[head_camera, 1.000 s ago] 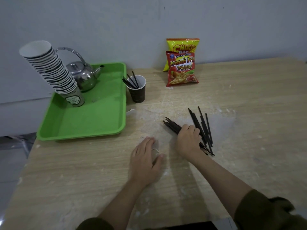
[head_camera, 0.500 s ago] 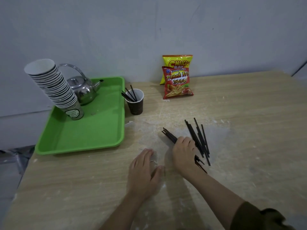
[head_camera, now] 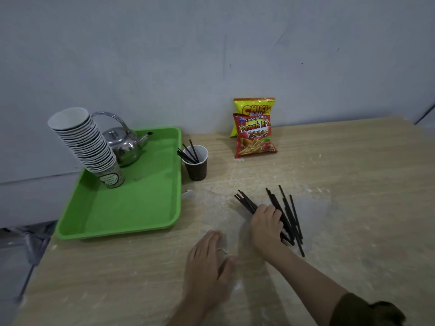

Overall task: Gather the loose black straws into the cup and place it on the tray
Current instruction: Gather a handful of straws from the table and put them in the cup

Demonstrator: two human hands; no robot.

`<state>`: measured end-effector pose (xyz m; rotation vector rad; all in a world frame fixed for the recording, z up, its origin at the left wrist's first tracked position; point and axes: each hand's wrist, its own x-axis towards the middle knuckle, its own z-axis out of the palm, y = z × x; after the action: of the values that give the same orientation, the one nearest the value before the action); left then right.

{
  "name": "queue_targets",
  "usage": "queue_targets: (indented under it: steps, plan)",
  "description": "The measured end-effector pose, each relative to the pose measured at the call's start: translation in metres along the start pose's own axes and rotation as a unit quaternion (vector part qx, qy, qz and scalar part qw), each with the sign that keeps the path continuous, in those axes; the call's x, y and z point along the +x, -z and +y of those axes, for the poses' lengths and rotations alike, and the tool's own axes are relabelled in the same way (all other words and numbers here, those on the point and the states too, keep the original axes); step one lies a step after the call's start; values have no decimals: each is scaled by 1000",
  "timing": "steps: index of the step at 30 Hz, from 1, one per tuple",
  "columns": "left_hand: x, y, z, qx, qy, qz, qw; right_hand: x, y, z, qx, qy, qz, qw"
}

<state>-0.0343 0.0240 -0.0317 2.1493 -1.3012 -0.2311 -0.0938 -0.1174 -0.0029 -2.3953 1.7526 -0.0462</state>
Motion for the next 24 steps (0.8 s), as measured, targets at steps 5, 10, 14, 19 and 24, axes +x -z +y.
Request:
queue_targets:
  steps: [5, 10, 14, 19, 24]
  plan:
    - [1, -4, -5, -28, 2, 17, 999, 27, 24, 7, 131, -31, -95, 986]
    - [16, 7, 11, -173, 80, 53, 980, 49, 55, 25, 384, -7, -163, 909]
    - [40, 8, 36, -263, 96, -8, 960, 51, 64, 18, 605, 13, -152, 781]
    - [74, 11, 58, -239, 75, -64, 966, 40, 59, 3, 679, 66, -135, 718]
    - [90, 12, 45, -249, 140, -30, 958, 41, 53, -2, 698, 98, -161, 691]
